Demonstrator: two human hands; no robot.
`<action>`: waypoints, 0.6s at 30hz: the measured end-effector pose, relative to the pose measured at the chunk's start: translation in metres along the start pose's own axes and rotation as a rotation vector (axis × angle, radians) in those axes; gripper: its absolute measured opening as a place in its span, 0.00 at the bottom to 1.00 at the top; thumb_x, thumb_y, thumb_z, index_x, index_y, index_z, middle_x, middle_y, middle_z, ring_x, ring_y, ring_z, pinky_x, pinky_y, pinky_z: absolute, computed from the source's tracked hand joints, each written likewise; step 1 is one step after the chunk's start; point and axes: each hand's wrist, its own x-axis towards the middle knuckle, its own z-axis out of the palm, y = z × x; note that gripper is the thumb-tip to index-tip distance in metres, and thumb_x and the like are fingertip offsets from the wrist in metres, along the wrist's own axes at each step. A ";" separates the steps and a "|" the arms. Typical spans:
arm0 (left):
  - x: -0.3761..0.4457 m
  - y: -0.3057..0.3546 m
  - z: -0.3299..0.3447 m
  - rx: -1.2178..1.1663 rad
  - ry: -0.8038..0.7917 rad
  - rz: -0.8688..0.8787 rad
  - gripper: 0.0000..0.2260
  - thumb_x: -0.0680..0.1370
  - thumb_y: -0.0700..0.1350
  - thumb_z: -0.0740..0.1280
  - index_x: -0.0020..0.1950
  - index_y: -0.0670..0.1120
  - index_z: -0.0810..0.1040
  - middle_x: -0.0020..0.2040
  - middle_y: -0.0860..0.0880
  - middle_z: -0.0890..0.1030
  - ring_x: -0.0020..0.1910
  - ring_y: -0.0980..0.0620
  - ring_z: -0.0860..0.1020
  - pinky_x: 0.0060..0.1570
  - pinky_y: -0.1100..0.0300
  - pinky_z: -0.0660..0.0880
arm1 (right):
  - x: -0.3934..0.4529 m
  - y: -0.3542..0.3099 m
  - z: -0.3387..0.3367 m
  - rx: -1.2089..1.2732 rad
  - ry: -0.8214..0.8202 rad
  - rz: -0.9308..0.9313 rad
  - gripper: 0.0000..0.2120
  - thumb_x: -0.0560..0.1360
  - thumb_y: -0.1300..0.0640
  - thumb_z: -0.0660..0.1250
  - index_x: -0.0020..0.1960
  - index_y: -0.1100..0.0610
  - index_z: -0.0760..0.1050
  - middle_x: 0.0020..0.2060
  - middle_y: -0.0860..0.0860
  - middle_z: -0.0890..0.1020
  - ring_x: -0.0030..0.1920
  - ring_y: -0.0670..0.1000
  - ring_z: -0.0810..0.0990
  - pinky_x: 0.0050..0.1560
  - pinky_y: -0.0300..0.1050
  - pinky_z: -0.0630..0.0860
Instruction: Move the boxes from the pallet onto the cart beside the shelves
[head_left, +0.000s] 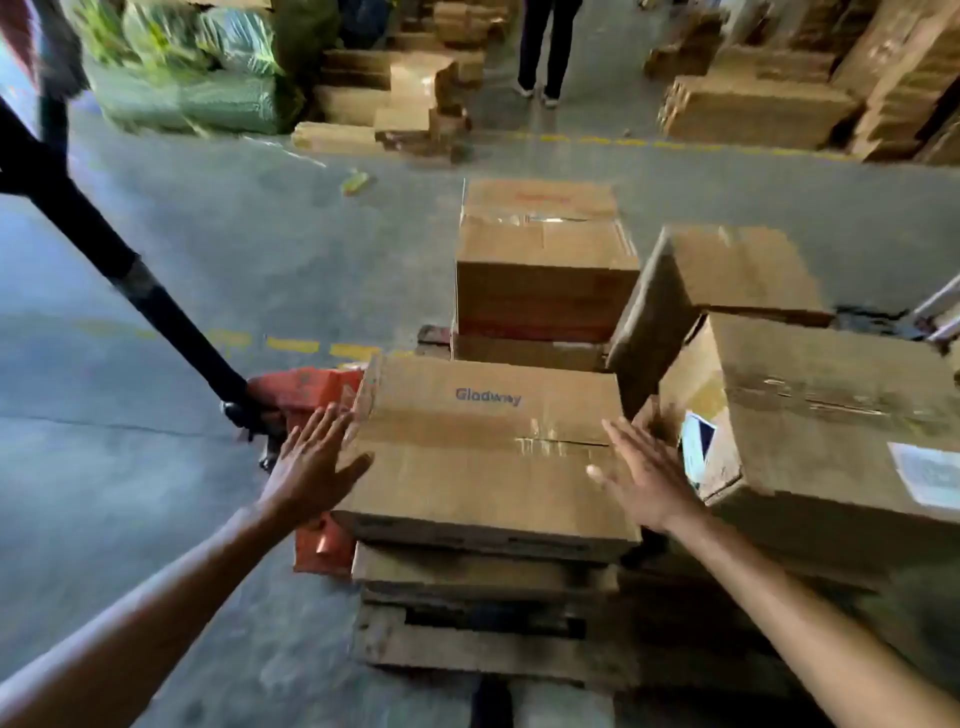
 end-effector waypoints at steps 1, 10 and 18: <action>0.000 -0.007 0.011 -0.033 -0.020 -0.080 0.33 0.76 0.62 0.61 0.76 0.46 0.63 0.78 0.44 0.62 0.78 0.45 0.57 0.73 0.47 0.57 | 0.004 0.009 0.014 0.004 -0.044 0.054 0.36 0.76 0.35 0.57 0.78 0.49 0.50 0.78 0.51 0.55 0.77 0.52 0.52 0.73 0.54 0.52; 0.023 -0.029 0.072 -0.490 -0.143 -0.531 0.24 0.72 0.61 0.69 0.56 0.44 0.75 0.49 0.45 0.80 0.51 0.39 0.80 0.43 0.51 0.78 | 0.013 0.042 0.110 0.485 0.158 0.333 0.39 0.75 0.46 0.67 0.78 0.51 0.49 0.77 0.44 0.49 0.77 0.45 0.48 0.75 0.52 0.55; 0.032 -0.045 0.099 -0.954 -0.158 -0.666 0.21 0.76 0.46 0.69 0.67 0.43 0.71 0.59 0.41 0.79 0.46 0.51 0.80 0.31 0.66 0.78 | 0.017 0.044 0.113 0.718 0.143 0.584 0.43 0.68 0.44 0.74 0.75 0.51 0.56 0.67 0.53 0.71 0.68 0.56 0.69 0.68 0.54 0.68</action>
